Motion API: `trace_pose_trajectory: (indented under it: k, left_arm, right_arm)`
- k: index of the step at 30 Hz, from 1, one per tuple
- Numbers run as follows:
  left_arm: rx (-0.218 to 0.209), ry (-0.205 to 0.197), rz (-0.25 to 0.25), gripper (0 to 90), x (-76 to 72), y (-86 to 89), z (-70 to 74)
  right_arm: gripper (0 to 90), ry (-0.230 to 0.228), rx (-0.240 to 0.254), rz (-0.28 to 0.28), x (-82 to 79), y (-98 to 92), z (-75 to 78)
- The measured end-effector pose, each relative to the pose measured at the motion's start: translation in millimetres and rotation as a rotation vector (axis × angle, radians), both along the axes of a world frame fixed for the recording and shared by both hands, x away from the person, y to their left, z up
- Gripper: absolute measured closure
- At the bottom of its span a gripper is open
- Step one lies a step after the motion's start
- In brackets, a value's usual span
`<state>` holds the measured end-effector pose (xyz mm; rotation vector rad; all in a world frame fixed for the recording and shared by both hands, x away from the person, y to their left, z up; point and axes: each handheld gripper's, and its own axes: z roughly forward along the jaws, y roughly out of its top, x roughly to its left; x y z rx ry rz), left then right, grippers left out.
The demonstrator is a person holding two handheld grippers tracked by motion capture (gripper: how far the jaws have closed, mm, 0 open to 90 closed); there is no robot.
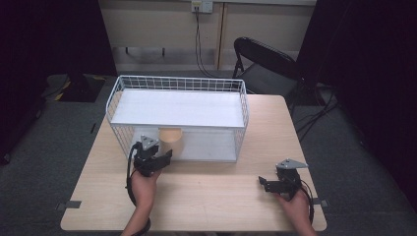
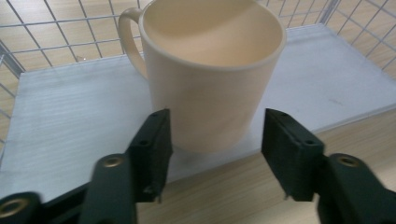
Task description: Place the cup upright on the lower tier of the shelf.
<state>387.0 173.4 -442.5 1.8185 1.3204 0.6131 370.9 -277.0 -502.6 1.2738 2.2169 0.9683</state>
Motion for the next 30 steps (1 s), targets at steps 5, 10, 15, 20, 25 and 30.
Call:
trace_pose_trajectory:
  k: [5, 10, 15, 20, 25, 30]
  left_arm:
    - [-0.002, 0.01, -0.021, 30.9, -1.9, 1.1, -1.3]
    - [0.004, 0.008, -0.036, 22.5, -5.8, -0.1, -1.2]
    - [-0.002, 0.013, -0.047, 16.3, -9.0, 0.8, -0.6]
    - [-0.014, 0.006, -0.084, 15.8, -11.7, 3.7, 0.0]
    - [-0.018, 0.007, -0.097, 15.8, -15.0, 7.9, 0.9]
    - [0.003, 0.009, -0.13, 15.7, -18.2, 11.7, 1.4]
  right_arm:
    - [12.4, 0.0, 0.0, 0.0, 0.0, 0.0, 0.0]
    - [12.4, 0.0, 0.0, 0.0, 0.0, 0.0, 0.0]
    - [12.4, 0.0, 0.0, 0.0, 0.0, 0.0, 0.0]
    - [12.4, 0.0, 0.0, 0.0, 0.0, 0.0, 0.0]
    - [12.4, 0.0, 0.0, 0.0, 0.0, 0.0, 0.0]
    - [12.4, 0.0, 0.0, 0.0, 0.0, 0.0, 0.0]
